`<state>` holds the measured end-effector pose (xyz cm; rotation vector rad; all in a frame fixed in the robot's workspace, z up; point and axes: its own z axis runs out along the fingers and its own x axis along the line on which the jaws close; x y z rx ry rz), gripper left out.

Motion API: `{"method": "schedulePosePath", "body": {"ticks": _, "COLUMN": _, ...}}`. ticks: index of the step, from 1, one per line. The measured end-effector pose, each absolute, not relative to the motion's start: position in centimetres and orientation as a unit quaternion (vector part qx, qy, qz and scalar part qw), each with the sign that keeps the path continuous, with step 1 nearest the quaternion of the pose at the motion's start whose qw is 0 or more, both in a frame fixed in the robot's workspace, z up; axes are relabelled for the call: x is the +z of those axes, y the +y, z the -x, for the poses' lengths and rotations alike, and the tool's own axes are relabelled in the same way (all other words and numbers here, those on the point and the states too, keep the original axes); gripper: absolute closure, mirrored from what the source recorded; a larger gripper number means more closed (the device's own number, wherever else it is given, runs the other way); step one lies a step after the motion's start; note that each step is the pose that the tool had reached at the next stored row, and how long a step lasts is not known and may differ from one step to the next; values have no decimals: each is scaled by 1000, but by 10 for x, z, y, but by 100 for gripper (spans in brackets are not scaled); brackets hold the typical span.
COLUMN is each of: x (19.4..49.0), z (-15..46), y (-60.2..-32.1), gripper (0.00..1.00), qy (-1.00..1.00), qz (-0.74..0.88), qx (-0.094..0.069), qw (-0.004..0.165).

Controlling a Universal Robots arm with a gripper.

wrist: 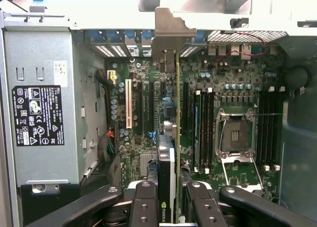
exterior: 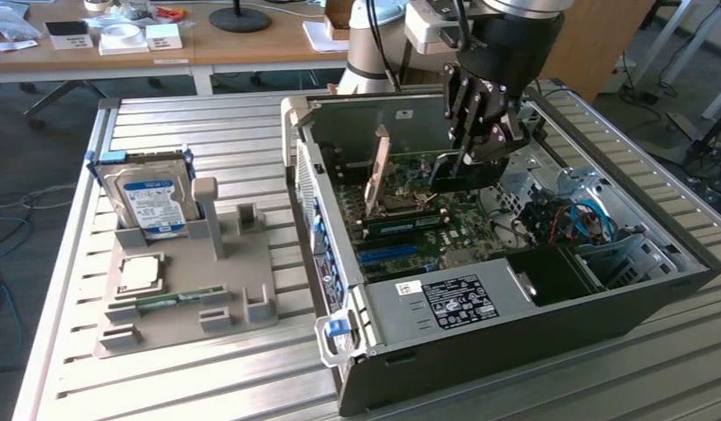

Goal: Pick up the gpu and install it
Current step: 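Insert the gpu into the slot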

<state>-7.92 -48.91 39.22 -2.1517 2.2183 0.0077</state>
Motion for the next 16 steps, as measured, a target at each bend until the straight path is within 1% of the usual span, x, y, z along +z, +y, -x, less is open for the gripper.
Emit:
{"method": "schedulePosePath", "body": {"ticks": 12, "x": 392, "z": 79, "y": -489, "gripper": 73, "qy": 718, "qz": 696, "qx": 2, "qw": 26}}
{"method": "schedulePosePath", "body": {"ticks": 16, "x": 392, "z": 79, "y": -485, "gripper": 73, "qy": 718, "qz": 696, "qx": 2, "qw": 26}}
